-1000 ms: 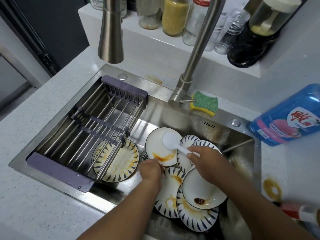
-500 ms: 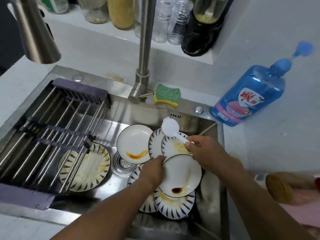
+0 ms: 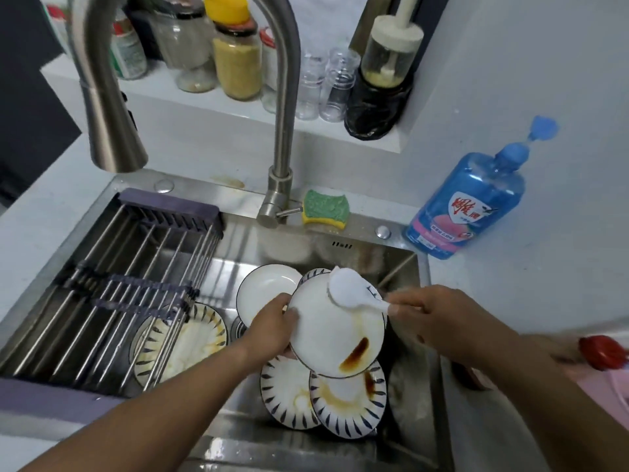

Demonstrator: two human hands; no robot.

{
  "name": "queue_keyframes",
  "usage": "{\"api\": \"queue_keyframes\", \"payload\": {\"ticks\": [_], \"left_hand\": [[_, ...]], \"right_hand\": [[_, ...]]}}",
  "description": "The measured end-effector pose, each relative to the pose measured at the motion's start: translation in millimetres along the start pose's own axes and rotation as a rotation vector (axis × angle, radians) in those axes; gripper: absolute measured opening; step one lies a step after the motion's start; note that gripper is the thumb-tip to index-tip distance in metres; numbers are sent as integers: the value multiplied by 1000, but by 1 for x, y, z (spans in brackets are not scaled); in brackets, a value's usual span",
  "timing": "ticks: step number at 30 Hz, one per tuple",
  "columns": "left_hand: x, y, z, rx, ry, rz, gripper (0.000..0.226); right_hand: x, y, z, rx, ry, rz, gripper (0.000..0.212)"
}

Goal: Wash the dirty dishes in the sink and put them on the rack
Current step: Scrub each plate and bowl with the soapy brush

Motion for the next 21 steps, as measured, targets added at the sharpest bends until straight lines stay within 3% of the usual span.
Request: {"api": "queue_keyframes", "payload": {"ticks": [4, 8, 12, 15, 21], "left_hand": [[-11, 52, 43, 50, -158, 95, 26], [-35, 91, 81, 30, -234, 114, 31], [-69, 113, 106, -12, -316, 141, 32], [-90, 124, 108, -72, -336, 130, 33], [-109, 134, 95, -139, -328, 241, 33]], "right_hand": [[-23, 8, -26, -286, 45, -69, 23], [-44, 15, -57, -447, 73, -28, 26], [-53, 13, -80, -436, 108, 45, 26], [-62, 3, -101, -249, 147, 111, 28], [-95, -37, -120, -293, 219, 8, 32]]}}
Point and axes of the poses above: each hand's wrist, its own x-axis towards the middle knuckle, its own y-axis out of the back of the hand, z = x × y, the point moved 5 cm from there along x, towards the middle knuckle, and after that the axes turned 5 degrees about -y, right-handed, at the moved point
